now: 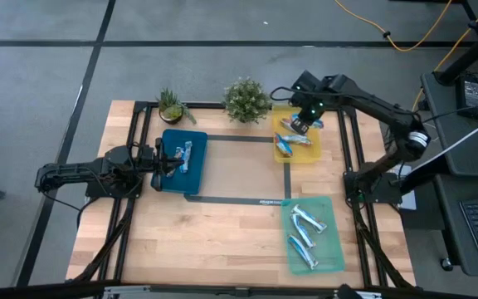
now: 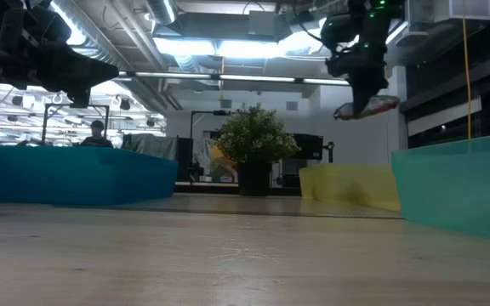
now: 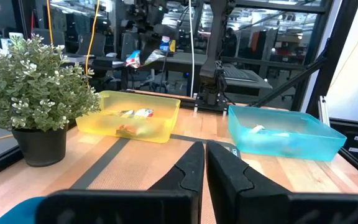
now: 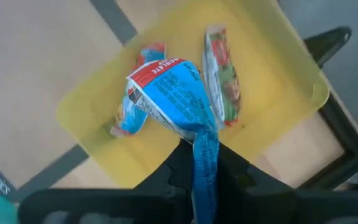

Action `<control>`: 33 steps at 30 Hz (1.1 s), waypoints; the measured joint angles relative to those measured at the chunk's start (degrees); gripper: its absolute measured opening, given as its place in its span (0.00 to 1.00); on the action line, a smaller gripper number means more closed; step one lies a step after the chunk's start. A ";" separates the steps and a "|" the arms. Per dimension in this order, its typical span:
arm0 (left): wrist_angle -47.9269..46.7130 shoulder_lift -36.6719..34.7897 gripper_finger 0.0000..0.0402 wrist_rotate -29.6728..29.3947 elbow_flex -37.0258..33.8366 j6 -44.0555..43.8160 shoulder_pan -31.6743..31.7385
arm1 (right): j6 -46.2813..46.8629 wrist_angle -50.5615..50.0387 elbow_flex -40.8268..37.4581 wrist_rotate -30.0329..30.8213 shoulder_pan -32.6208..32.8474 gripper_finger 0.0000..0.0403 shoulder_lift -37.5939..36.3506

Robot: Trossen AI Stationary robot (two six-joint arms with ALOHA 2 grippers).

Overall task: Pick and place Granola Bars by type
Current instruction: Put the red granola bar into the yellow bin

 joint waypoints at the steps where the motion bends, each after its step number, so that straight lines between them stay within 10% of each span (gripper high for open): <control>1: 0.01 -0.02 0.02 -0.01 -0.01 0.00 0.01 | 0.13 0.18 -1.21 -0.03 0.01 0.11 -1.01; 33: 0.01 -0.02 0.02 -0.05 0.01 0.00 0.01 | -10.84 26.09 -32.84 -7.37 4.85 0.11 -10.73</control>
